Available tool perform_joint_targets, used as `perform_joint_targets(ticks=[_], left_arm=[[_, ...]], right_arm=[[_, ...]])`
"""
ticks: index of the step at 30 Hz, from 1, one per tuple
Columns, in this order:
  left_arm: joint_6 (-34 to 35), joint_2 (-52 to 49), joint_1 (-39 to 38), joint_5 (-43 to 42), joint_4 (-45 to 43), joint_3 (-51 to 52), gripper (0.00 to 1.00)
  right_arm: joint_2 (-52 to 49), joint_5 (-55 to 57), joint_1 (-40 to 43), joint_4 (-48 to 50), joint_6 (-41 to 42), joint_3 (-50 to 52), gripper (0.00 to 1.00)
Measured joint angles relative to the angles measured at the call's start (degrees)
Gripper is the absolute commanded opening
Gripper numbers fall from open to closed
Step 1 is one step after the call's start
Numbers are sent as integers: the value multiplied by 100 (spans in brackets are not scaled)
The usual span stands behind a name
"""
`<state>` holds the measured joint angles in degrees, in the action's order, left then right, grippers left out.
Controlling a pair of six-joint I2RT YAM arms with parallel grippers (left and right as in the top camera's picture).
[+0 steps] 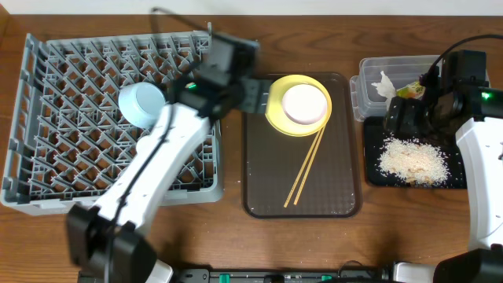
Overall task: Sort waste into correct bins and load items into the dishwasher rack
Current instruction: 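Reach the left gripper to the pink bowl on the yellow plate and grasp its rim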
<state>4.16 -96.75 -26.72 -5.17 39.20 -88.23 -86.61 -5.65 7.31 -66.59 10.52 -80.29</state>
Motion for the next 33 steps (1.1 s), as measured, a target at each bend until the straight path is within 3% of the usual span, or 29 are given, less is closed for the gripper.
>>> perform_joint_targets(ticks=[8,20,28,33], left_arm=[[-866,-1158,-964,317,-684,-483,93],[-1174,-2326,-1460,393,-1163,-483,91],[-1200,-2496,-1458,413,-1233,-483,58],[-1204,-2555,-1460,409,-1235,-483,56]], right_arm=[[0,271,223,-195,125,0,97],[0,295,249,-221,133,2,98],[0,293,249,-236,131,0,98],[0,293,249,-254,133,0,99]])
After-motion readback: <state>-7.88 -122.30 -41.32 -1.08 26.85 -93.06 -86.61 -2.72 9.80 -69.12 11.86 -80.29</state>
